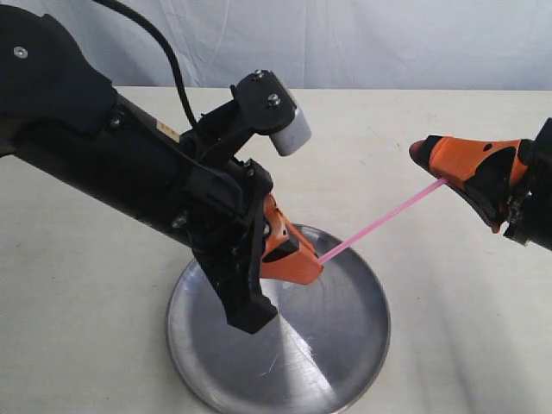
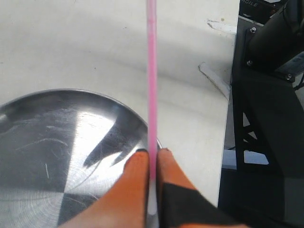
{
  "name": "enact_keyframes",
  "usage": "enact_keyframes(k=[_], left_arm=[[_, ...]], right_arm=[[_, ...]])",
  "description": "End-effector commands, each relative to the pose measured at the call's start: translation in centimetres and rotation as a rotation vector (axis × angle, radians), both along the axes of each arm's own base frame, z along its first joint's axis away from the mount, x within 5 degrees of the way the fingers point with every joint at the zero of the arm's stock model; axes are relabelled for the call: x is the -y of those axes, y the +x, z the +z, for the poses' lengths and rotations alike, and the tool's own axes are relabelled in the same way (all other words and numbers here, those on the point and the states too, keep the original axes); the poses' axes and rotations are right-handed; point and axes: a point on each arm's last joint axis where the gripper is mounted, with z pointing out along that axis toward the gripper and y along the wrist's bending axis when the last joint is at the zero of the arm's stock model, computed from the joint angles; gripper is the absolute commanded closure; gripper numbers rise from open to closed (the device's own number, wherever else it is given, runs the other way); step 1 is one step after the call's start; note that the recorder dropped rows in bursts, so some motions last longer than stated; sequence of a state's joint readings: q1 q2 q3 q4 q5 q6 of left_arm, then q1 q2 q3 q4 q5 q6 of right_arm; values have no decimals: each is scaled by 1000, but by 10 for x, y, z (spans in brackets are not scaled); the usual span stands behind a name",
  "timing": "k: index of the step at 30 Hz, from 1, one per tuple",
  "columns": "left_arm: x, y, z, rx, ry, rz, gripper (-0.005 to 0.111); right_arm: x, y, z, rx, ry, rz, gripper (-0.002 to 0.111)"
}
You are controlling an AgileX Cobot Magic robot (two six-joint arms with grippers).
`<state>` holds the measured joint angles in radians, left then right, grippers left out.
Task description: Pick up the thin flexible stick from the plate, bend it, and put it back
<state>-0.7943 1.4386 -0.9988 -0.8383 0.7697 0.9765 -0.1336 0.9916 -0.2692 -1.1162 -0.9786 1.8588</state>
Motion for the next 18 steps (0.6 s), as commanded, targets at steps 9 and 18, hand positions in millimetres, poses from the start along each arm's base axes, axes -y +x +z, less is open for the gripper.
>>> enact_keyframes(k=[9,18], left_arm=[[1,-3,2,-14,-16,-7,102],[0,-6,2,-35,-7,-24,52]], right_arm=[[0,1,2,10,-9,5,108],[0,1,2,12,-7,7,108]])
